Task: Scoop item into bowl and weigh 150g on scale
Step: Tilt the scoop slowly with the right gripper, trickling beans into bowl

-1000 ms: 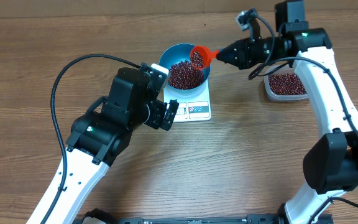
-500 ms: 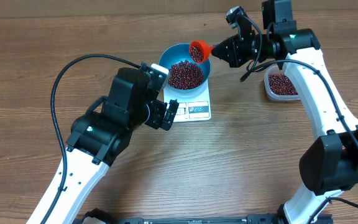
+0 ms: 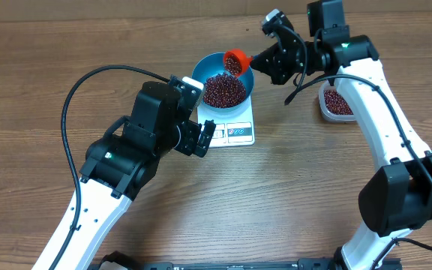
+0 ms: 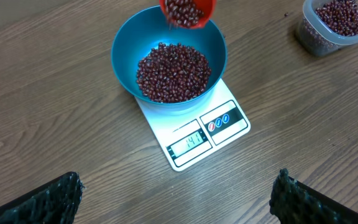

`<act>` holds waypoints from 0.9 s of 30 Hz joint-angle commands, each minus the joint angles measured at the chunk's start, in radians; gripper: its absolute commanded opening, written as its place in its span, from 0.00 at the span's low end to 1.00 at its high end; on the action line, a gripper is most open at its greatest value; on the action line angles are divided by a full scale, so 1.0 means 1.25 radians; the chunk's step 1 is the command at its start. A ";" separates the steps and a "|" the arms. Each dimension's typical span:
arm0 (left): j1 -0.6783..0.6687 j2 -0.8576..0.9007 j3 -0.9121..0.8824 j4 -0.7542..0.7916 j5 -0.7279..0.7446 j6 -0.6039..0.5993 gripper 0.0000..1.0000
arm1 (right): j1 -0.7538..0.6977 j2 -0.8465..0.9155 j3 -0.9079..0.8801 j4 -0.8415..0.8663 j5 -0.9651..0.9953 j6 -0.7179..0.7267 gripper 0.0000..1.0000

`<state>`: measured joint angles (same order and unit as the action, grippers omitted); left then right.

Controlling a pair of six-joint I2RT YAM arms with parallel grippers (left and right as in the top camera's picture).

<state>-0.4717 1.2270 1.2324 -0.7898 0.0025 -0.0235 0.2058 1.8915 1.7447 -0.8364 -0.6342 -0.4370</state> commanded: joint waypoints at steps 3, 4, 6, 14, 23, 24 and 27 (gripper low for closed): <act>-0.003 0.003 -0.005 0.000 -0.009 -0.005 1.00 | 0.007 -0.027 0.023 0.005 0.013 -0.029 0.04; -0.003 0.003 -0.005 0.000 -0.009 -0.005 1.00 | 0.007 -0.027 0.023 0.005 0.014 -0.029 0.04; -0.003 0.003 -0.005 0.000 -0.009 -0.005 1.00 | 0.007 -0.027 0.023 0.005 0.014 -0.029 0.04; -0.003 0.003 -0.005 0.000 -0.009 -0.005 1.00 | 0.007 -0.027 0.023 0.005 0.013 0.002 0.04; -0.003 0.003 -0.005 0.000 -0.009 -0.005 1.00 | 0.007 -0.027 0.023 0.004 0.010 0.098 0.04; -0.003 0.003 -0.005 0.000 -0.009 -0.005 1.00 | 0.007 -0.027 0.023 0.004 0.010 0.098 0.04; -0.003 0.003 -0.005 0.000 -0.009 -0.005 1.00 | 0.007 -0.027 0.023 0.005 0.010 0.098 0.04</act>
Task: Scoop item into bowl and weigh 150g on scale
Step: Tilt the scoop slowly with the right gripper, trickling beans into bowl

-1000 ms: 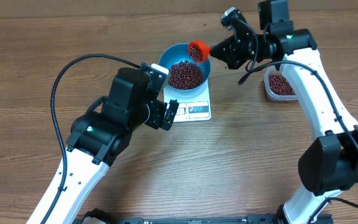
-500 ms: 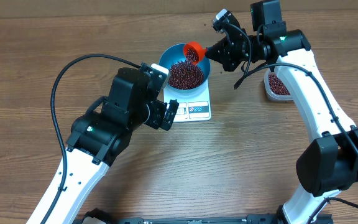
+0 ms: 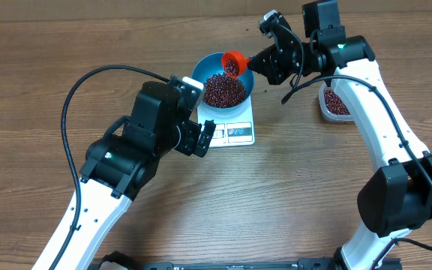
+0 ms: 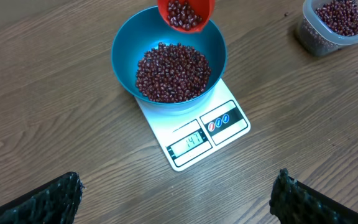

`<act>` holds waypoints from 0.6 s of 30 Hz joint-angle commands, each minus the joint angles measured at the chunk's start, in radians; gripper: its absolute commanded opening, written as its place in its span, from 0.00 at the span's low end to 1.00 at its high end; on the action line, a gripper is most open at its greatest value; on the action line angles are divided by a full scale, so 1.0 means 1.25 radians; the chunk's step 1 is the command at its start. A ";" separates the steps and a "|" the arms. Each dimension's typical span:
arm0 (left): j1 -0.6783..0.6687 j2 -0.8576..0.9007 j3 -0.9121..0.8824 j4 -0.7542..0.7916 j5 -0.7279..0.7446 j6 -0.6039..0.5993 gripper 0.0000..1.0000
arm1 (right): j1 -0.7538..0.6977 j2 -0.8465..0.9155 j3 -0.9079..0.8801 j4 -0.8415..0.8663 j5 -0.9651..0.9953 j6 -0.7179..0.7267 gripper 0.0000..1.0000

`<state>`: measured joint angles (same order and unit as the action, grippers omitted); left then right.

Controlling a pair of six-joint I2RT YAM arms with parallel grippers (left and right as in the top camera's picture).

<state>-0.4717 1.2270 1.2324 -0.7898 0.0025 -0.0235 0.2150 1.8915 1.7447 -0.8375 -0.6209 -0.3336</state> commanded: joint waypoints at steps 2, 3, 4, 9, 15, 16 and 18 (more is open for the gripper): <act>-0.003 0.003 -0.005 0.000 -0.009 -0.005 1.00 | 0.000 -0.027 0.023 0.006 -0.001 0.015 0.04; -0.003 0.003 -0.005 0.000 -0.009 -0.005 1.00 | 0.000 -0.027 0.023 0.006 -0.001 0.015 0.04; -0.003 0.003 -0.005 0.000 -0.009 -0.005 1.00 | 0.000 -0.027 0.023 0.006 -0.001 0.014 0.04; -0.003 0.003 -0.005 0.000 -0.009 -0.005 1.00 | 0.000 -0.027 0.023 0.008 0.007 -0.045 0.04; -0.003 0.003 -0.005 0.000 -0.009 -0.005 1.00 | 0.004 -0.027 0.023 0.012 0.020 -0.018 0.04; -0.003 0.003 -0.005 0.000 -0.009 -0.005 1.00 | 0.007 -0.027 0.023 0.007 0.028 -0.019 0.04; -0.003 0.003 -0.005 0.000 -0.009 -0.005 1.00 | 0.007 -0.027 0.023 0.006 0.077 -0.027 0.04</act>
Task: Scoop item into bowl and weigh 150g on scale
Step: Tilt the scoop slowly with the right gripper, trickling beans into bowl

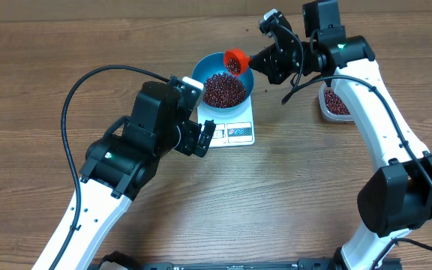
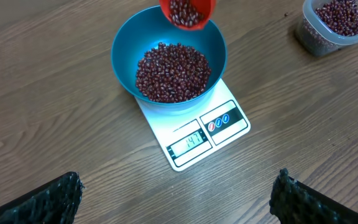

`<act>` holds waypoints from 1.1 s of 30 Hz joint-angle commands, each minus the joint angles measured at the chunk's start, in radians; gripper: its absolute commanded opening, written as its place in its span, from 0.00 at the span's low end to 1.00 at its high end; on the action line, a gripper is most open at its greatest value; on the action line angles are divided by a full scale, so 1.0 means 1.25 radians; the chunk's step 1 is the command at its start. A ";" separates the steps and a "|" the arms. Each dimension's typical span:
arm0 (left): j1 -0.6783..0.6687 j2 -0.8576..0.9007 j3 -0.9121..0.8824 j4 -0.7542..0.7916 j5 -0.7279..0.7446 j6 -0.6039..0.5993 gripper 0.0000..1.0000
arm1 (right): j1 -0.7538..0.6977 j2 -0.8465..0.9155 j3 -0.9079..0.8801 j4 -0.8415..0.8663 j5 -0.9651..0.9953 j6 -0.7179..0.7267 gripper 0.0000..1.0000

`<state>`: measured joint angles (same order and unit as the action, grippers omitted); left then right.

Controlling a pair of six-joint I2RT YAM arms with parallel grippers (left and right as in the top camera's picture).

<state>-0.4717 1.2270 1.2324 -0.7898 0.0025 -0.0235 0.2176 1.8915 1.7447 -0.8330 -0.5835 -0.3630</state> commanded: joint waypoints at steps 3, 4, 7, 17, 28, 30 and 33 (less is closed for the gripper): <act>-0.003 0.003 -0.005 0.000 -0.009 -0.005 1.00 | 0.005 -0.027 0.023 0.011 0.035 0.003 0.04; -0.003 0.003 -0.005 0.000 -0.009 -0.005 1.00 | 0.005 -0.027 0.023 0.010 0.013 0.003 0.04; -0.003 0.003 -0.005 0.000 -0.009 -0.005 1.00 | 0.006 -0.027 0.023 0.014 0.073 -0.005 0.04; -0.003 0.003 -0.005 0.000 -0.009 -0.005 1.00 | 0.011 -0.027 0.023 0.013 0.041 -0.001 0.04; -0.003 0.003 -0.005 0.000 -0.009 -0.005 1.00 | 0.011 -0.027 0.023 0.013 0.059 -0.004 0.04; -0.003 0.003 -0.005 0.000 -0.009 -0.005 1.00 | 0.014 -0.027 0.023 0.007 0.061 -0.020 0.04; -0.003 0.003 -0.005 0.000 -0.009 -0.005 0.99 | 0.014 -0.027 0.023 0.002 0.110 -0.042 0.04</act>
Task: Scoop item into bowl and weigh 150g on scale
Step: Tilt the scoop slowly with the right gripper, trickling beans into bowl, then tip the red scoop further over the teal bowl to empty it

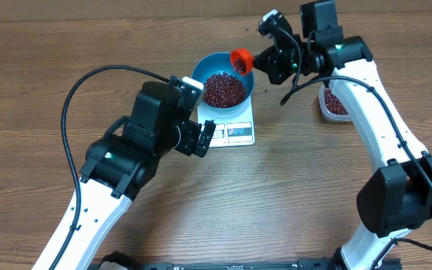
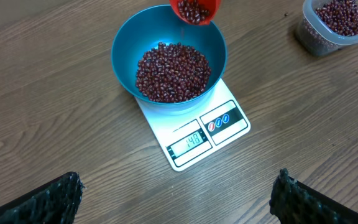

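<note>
A blue bowl (image 1: 196, 75) (image 2: 118, 46) of dark red beans (image 2: 171, 71) stands on the white scale (image 1: 240, 133) (image 2: 232, 124). The scale's display reads about 148. My right gripper (image 1: 264, 57) is shut on the handle of an orange scoop (image 1: 240, 60) (image 2: 196, 9). The scoop holds beans and hangs tilted over the bowl's far right rim. My left gripper (image 1: 205, 138) (image 2: 176, 190) is open over bare table just in front of the scale, with nothing between its fingers (image 2: 61, 194).
A clear tub of red beans (image 1: 335, 103) (image 2: 336, 22) stands to the right of the scale, under the right arm. Wooden tabletop (image 1: 43, 82) stretches to the left and front. The left arm's black cable loops above its body.
The scoop sits a little farther right and nearer the bowl's far rim than before. The display has gone from 147 to about 148. The left arm is unmoved.
The scoop hung tilted over the bowl with the display at 141. Then the display read 147 and stayed there at the following moment, the scoop shifting only slightly. Now it reads about 148, with the left gripper open and still throughout.
</note>
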`<act>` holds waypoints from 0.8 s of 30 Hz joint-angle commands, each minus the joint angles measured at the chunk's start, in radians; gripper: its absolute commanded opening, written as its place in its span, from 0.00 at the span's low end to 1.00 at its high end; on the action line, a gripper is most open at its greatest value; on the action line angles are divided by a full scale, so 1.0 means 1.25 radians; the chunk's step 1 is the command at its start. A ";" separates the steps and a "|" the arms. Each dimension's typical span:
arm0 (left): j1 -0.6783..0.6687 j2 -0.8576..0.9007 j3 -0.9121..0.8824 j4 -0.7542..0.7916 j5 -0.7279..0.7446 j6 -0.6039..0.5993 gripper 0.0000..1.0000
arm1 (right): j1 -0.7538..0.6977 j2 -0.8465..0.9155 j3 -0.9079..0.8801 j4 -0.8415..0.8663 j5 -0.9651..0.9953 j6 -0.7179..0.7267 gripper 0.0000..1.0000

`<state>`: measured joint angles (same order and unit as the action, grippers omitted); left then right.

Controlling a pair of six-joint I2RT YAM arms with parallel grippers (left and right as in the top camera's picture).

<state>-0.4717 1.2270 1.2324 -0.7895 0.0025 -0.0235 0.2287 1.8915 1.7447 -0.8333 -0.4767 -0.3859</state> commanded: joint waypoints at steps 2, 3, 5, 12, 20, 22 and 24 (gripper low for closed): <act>-0.003 0.003 -0.005 0.000 -0.009 -0.005 0.99 | 0.007 -0.027 0.023 -0.005 -0.026 -0.029 0.03; -0.003 0.003 -0.005 0.000 -0.009 -0.005 0.99 | 0.009 -0.027 0.023 -0.008 -0.004 -0.038 0.04; -0.003 0.003 -0.005 0.000 -0.009 -0.005 1.00 | 0.009 -0.027 0.023 -0.006 0.036 -0.034 0.04; -0.003 0.003 -0.005 0.000 -0.009 -0.005 1.00 | 0.010 -0.027 0.023 -0.007 0.009 -0.024 0.04; -0.003 0.003 -0.005 0.000 -0.009 -0.005 1.00 | 0.010 -0.027 0.023 -0.007 -0.014 -0.024 0.04; -0.003 0.003 -0.005 0.000 -0.009 -0.005 1.00 | 0.010 -0.027 0.023 -0.007 -0.014 -0.024 0.04; -0.003 0.003 -0.005 0.000 -0.009 -0.005 1.00 | 0.010 -0.027 0.023 -0.007 -0.014 -0.024 0.04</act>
<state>-0.4717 1.2270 1.2324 -0.7898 0.0025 -0.0235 0.2317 1.8915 1.7447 -0.8478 -0.4755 -0.4126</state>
